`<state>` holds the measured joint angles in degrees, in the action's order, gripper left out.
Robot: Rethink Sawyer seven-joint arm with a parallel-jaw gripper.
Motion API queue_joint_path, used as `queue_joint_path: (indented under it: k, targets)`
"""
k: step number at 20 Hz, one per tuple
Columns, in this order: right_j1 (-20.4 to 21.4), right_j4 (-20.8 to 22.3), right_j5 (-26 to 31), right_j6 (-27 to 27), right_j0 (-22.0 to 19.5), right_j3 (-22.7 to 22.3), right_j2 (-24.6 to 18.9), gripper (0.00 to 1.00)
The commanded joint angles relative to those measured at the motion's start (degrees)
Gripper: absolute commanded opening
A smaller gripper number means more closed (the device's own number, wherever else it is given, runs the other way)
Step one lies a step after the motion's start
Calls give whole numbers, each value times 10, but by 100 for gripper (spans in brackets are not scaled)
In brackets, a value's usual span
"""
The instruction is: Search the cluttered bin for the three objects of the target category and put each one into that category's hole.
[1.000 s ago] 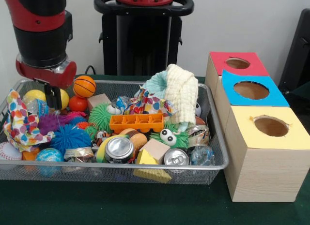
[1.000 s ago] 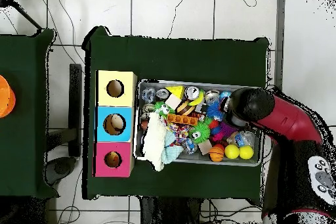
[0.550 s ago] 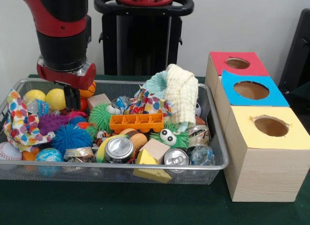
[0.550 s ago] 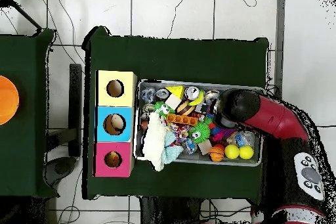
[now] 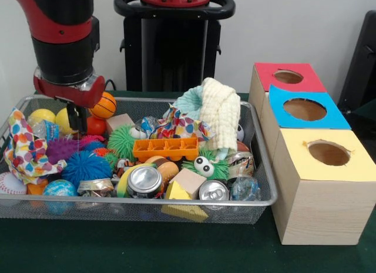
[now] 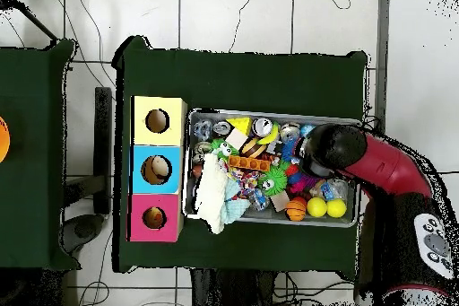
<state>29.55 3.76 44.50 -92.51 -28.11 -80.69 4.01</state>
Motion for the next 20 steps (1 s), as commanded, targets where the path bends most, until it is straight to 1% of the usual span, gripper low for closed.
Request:
queue_joint_path:
  k: [1,4,8,14,20]
  targets:
    - [2,22,68,44,-27,25,-47,0]
    - [8,25,104,60,-33,43,-49,0]
    - [42,25,139,62,-31,32,-44,0]
    - [58,25,139,45,-26,14,-44,0]
    - [91,23,164,31,-15,-1,-36,0]
